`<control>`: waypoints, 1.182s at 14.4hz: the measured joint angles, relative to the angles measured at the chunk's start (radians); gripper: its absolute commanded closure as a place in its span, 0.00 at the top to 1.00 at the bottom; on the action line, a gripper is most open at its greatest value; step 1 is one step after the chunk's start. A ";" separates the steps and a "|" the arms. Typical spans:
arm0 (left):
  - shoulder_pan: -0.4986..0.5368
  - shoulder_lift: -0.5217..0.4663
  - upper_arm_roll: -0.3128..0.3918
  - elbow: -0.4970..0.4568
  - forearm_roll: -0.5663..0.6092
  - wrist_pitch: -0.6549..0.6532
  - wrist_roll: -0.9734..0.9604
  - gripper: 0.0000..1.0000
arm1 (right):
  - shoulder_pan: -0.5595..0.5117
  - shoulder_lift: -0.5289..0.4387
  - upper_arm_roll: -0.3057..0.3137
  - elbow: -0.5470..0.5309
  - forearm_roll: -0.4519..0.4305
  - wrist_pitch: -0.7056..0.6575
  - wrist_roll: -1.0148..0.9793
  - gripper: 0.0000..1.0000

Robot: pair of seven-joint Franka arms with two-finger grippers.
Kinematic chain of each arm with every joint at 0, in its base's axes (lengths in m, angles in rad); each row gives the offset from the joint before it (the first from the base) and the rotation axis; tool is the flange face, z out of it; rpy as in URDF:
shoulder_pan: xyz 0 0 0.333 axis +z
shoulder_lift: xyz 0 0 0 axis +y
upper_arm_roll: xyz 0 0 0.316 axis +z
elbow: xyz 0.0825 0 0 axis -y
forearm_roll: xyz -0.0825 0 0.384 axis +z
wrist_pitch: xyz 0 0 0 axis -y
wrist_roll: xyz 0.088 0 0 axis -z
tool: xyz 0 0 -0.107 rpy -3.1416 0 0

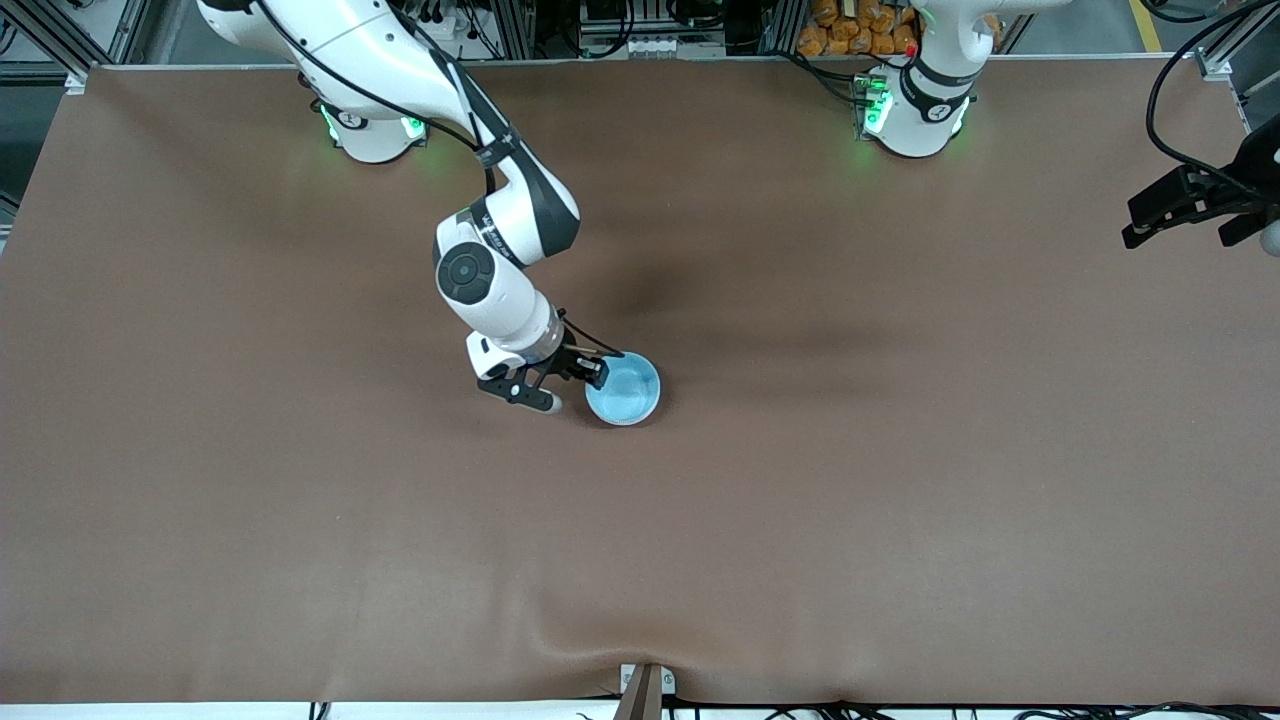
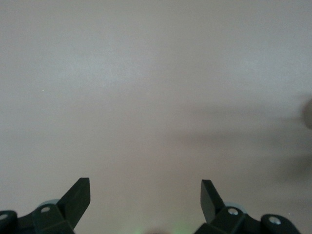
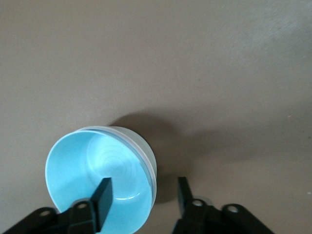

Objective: Stack pink and blue bowls on white bowl

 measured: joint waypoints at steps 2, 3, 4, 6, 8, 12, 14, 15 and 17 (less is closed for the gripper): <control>0.000 0.000 0.000 0.000 0.000 0.000 0.000 1.00 | -0.047 -0.038 -0.007 0.027 0.000 -0.098 -0.005 1.00; 0.000 0.000 0.001 0.000 0.000 0.000 0.000 1.00 | -0.080 -0.061 -0.009 0.037 -0.001 -0.145 -0.021 1.00; 0.000 0.000 0.001 0.000 0.000 0.000 0.000 1.00 | -0.116 -0.085 -0.010 0.042 -0.001 -0.187 -0.055 1.00; -0.001 0.000 0.001 -0.001 0.000 0.000 0.000 1.00 | -0.192 -0.129 -0.013 0.044 -0.001 -0.261 -0.154 1.00; -0.001 0.001 -0.001 -0.002 0.000 0.000 0.000 1.00 | -0.266 -0.169 -0.015 0.045 -0.004 -0.326 -0.269 1.00; -0.004 0.006 -0.003 -0.002 0.000 0.000 0.001 1.00 | -0.410 -0.279 -0.016 0.050 -0.097 -0.507 -0.491 1.00; -0.005 0.007 -0.004 -0.003 0.000 0.000 0.001 1.00 | -0.467 -0.349 -0.016 0.051 -0.155 -0.591 -0.578 1.00; -0.006 0.007 -0.004 -0.002 0.000 0.000 0.001 1.00 | -0.487 -0.384 -0.016 0.052 -0.181 -0.628 -0.612 1.00; -0.008 0.007 -0.006 -0.001 0.000 0.001 0.001 1.00 | -0.519 -0.452 -0.015 0.052 -0.213 -0.696 -0.672 1.00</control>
